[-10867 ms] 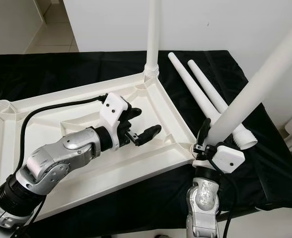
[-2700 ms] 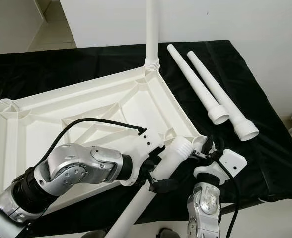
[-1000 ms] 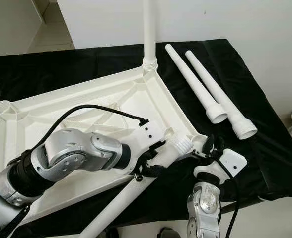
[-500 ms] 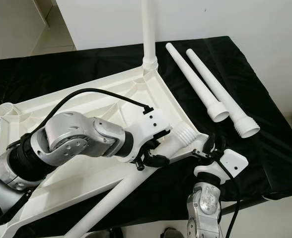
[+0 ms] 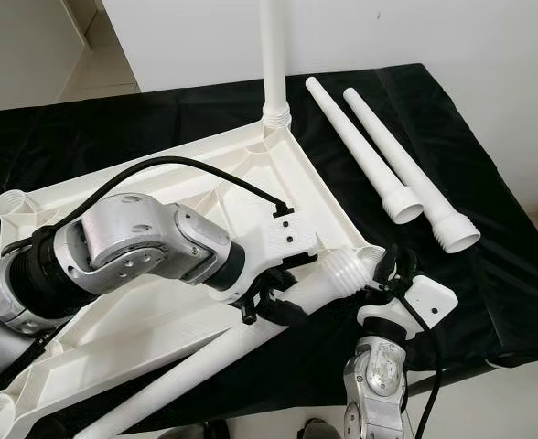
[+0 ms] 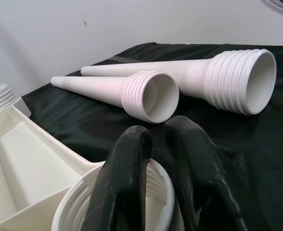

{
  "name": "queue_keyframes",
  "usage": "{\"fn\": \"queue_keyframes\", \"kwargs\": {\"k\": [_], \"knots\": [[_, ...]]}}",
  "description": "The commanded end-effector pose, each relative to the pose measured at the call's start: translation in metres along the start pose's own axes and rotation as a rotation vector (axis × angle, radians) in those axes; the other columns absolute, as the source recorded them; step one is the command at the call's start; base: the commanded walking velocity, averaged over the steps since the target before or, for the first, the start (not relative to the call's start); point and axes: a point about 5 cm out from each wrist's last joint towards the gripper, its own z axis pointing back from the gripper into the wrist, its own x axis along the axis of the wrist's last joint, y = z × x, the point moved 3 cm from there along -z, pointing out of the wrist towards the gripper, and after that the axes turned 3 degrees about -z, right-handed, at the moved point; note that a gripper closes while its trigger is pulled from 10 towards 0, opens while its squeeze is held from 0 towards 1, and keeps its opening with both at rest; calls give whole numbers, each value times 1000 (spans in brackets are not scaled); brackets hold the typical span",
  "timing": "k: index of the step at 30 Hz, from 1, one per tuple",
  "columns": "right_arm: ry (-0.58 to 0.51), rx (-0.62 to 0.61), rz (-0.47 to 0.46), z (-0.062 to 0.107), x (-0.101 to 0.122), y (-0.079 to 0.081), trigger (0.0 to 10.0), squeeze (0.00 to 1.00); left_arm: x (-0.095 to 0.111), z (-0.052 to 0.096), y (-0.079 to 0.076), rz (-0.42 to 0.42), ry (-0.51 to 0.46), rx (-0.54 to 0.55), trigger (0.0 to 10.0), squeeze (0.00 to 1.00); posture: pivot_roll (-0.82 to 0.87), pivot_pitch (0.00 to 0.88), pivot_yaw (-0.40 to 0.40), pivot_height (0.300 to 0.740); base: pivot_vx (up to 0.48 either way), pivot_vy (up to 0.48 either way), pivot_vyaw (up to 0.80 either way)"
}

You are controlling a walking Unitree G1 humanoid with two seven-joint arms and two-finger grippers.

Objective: Building children table

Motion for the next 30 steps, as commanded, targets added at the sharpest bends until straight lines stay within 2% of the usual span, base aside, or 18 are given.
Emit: {"fn": "queue_keyframes", "kwargs": {"k": [1,5,8,13,14,15,17,21,22,24,26,30], "knots": [[196,-50,-10,21,-39,-3,10000,0,-1,1,-7,-17,11,-100,10000,0,13,185,170,740,0,0,0],[201,-49,-13,23,-41,-1,10000,0,0,2,-3,-53,27,-100,10000,0,18,186,177,740,0,0,0],[207,-52,-18,24,-44,0,10000,0,9,8,21,-96,43,-23,10000,0,24,182,187,740,0,0,0],[208,-53,-19,25,-44,0,10000,0,13,12,28,-106,40,-2,10000,0,25,181,188,740,0,0,0],[208,-54,-21,25,-44,1,10000,0,18,17,36,-113,33,28,10000,0,29,177,190,740,0,0,0],[208,-54,-21,25,-44,1,10000,0,18,17,36,-113,33,28,10000,0,29,177,190,740,0,0,0],[211,-53,-23,25,-45,1,10000,0,26,28,49,-140,29,74,10000,0,32,175,191,740,0,0,0],[215,-50,-25,26,-48,2,10000,0,31,35,56,-186,38,94,10000,0,42,162,191,740,0,0,0],[215,-50,-25,26,-48,2,10000,0,31,35,56,-186,38,94,10000,0,42,162,191,740,0,0,0],[216,-43,-28,25,-49,5,10000,0,36,35,70,-185,34,139,10000,0,41,158,191,740,0,0,0],[213,-38,-31,24,-49,7,10000,0,37,28,83,-170,41,197,10000,0,39,158,192,740,0,0,0],[211,-38,-34,24,-49,8,10000,0,36,17,91,-158,50,234,10000,0,33,154,194,740,0,0,0]]}}
